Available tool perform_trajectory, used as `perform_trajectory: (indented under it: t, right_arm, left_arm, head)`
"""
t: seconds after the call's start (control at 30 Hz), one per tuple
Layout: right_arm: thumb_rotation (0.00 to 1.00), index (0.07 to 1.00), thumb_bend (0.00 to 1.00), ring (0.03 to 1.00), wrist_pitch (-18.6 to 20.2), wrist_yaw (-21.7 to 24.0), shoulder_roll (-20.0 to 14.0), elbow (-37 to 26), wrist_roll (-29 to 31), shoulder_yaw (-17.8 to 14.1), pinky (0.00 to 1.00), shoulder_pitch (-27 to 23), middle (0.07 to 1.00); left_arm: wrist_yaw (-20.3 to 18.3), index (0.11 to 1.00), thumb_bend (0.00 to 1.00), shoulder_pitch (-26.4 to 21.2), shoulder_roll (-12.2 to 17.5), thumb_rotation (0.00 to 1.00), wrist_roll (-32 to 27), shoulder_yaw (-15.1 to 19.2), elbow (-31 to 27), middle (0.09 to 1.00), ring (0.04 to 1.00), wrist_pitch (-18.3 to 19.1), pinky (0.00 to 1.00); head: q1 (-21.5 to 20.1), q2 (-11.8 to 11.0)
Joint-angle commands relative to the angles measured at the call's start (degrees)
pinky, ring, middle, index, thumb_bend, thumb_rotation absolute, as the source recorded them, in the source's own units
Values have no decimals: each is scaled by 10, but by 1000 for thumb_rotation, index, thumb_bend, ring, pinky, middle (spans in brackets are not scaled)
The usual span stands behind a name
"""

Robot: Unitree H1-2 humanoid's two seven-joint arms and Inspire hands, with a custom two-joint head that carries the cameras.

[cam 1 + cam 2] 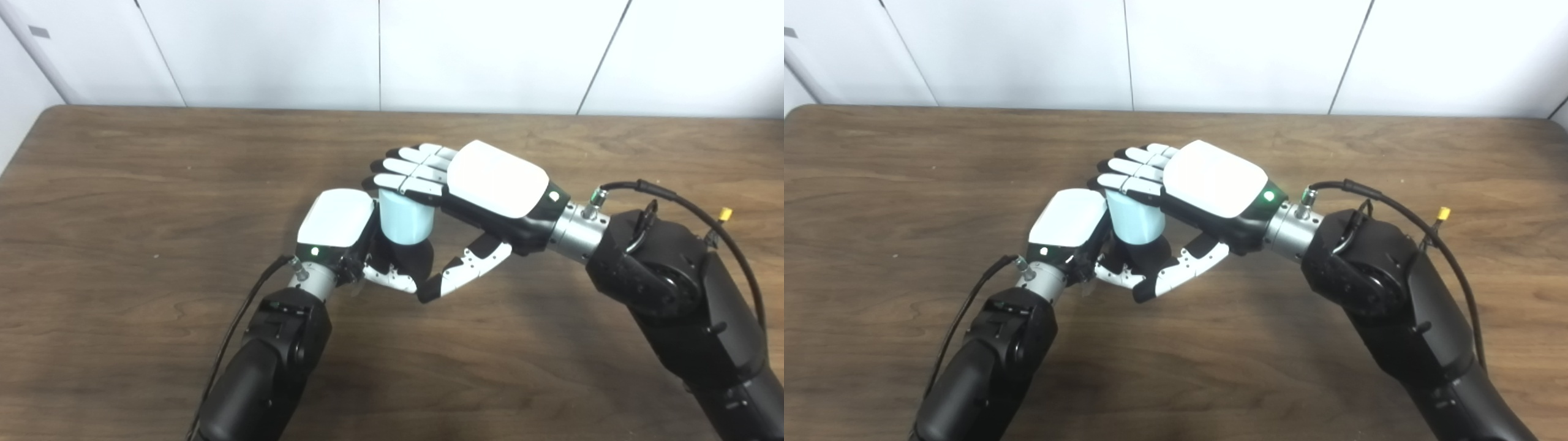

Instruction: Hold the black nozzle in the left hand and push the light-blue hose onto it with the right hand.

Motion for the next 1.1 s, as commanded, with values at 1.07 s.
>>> perform_trajectory:
  t: [1.07]
  right_arm:
    - [1000, 874, 704, 913, 29, 41, -54, 57, -5, 48, 905, 29, 910]
  left_arm:
    - [-4, 491, 524, -6, -3, 0, 5, 1, -8, 456, 478, -6, 376]
  head:
    - [-1, 7]
